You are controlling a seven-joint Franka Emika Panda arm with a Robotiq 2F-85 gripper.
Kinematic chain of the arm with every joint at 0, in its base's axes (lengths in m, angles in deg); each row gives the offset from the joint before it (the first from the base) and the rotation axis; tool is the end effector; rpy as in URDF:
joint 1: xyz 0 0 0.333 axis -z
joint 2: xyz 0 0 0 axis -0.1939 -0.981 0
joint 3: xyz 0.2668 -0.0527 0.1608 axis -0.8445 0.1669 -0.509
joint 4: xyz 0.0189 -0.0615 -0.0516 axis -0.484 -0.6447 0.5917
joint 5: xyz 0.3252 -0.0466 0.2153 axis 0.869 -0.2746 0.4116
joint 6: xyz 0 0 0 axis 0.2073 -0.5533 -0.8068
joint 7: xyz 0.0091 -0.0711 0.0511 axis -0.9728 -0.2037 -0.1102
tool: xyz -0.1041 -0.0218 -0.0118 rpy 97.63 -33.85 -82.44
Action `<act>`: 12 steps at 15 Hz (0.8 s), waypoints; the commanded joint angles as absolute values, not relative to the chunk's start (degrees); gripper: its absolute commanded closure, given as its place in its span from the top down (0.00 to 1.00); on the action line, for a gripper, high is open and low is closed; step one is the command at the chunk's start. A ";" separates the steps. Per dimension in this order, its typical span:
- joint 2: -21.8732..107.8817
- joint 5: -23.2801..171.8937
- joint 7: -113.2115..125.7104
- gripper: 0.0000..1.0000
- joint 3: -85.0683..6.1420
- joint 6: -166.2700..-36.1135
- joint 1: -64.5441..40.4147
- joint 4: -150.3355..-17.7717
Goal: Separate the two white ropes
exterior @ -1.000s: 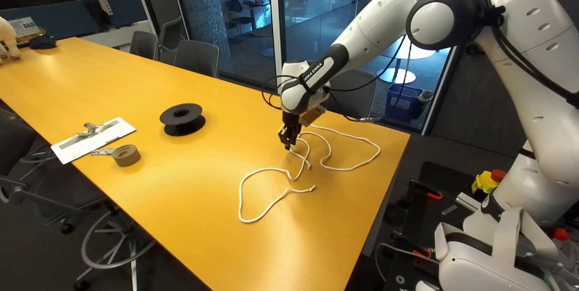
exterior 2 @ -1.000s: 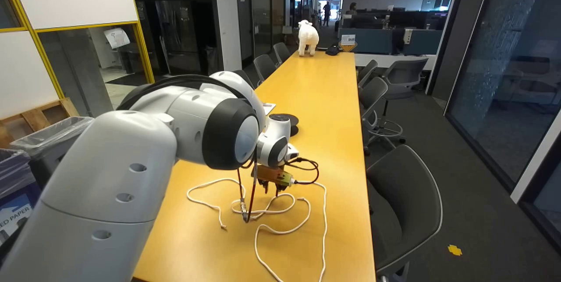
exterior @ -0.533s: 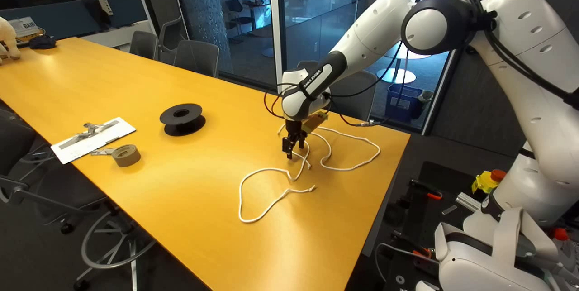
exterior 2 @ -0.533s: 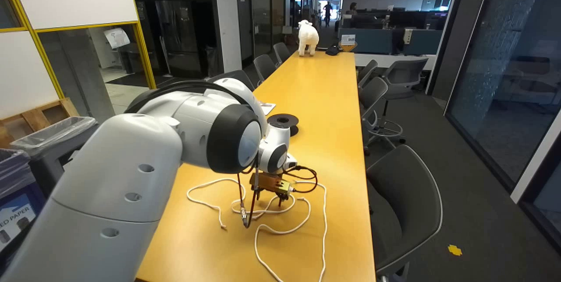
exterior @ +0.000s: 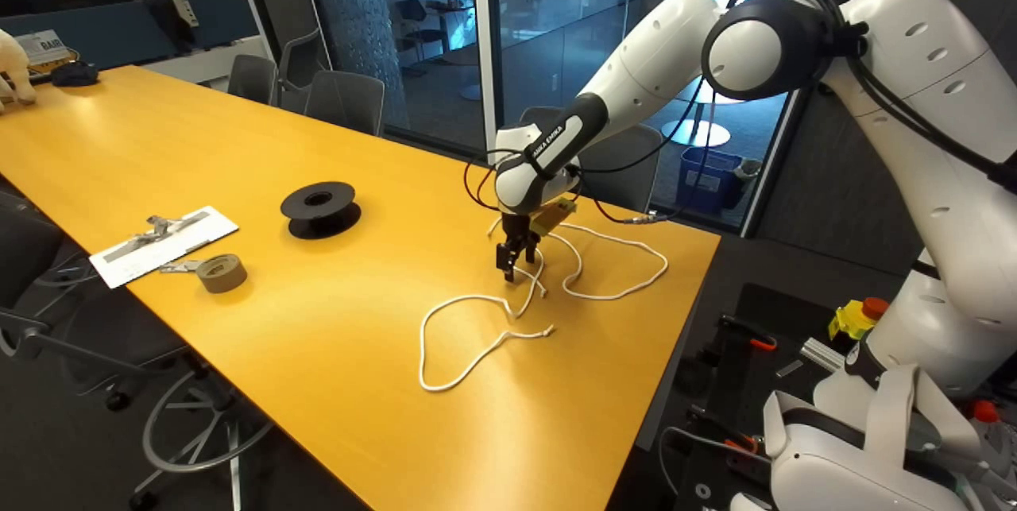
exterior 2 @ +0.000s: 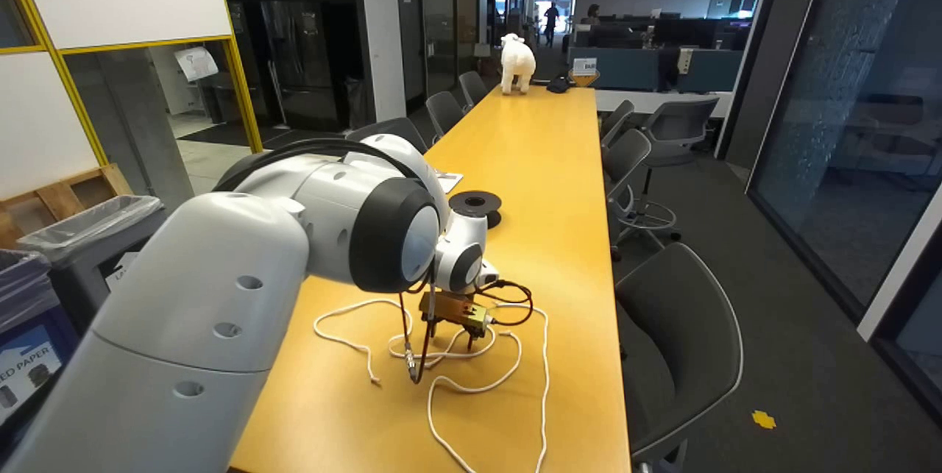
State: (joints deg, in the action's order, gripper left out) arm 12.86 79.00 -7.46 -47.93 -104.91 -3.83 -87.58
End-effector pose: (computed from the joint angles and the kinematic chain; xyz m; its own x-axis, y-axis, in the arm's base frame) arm 0.6642 -0.0371 0.1238 0.9960 0.0657 -0.0612 0.0603 -0.9944 -0.0866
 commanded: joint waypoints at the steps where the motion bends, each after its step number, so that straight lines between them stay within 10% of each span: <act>1: 12.52 78.95 -6.60 1.00 -46.68 -103.93 -5.54 -86.32; 12: 12.81 77.31 -3.88 1.00 -44.41 -104.99 -8.93 -86.92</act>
State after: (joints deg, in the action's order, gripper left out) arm 12.86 78.24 -5.50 -45.48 -104.93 -7.54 -87.54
